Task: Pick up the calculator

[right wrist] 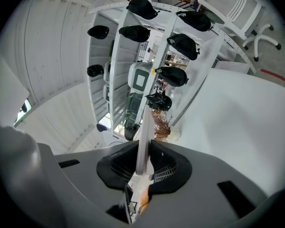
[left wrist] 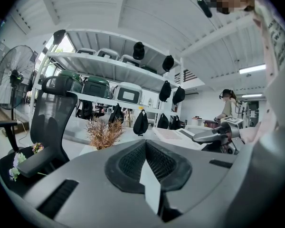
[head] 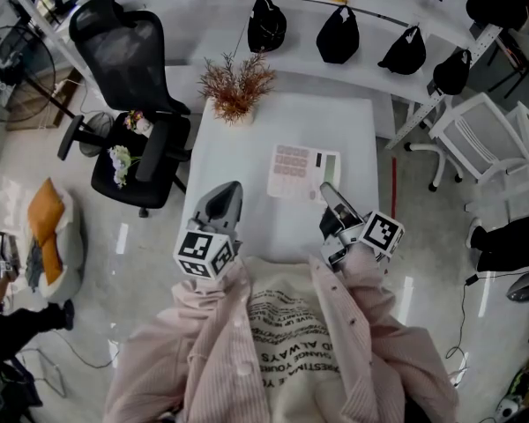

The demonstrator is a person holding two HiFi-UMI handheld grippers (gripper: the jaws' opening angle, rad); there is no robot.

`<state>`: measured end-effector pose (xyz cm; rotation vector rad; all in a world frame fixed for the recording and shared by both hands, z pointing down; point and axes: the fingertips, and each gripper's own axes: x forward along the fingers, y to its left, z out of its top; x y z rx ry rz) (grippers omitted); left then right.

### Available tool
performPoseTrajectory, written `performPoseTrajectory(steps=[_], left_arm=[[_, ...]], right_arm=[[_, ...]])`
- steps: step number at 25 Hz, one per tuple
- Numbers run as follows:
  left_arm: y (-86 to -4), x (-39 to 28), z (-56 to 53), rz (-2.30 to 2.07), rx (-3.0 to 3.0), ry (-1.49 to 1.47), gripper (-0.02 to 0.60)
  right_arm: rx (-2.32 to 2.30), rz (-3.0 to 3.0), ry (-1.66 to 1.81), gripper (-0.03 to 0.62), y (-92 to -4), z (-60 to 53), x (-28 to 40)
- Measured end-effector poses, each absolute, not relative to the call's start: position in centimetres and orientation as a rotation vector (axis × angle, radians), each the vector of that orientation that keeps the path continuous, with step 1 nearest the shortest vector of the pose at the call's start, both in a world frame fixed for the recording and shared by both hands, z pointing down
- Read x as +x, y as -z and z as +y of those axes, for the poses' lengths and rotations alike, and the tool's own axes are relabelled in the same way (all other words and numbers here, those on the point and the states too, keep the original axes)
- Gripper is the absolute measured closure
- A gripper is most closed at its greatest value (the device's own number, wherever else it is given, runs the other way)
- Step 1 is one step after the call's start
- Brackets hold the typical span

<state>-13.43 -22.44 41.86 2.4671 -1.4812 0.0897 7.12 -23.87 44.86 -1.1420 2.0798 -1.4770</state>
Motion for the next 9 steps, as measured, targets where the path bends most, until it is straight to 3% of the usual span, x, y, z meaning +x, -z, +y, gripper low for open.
performPoseTrajectory(steps=[9], left_arm=[[-41.85, -13.33, -22.86, -1.488, 2.459, -0.089, 0.58]], right_arm=[[-1.128, 2.081, 1.477, 0.539, -44.76, -24.31, 7.24]])
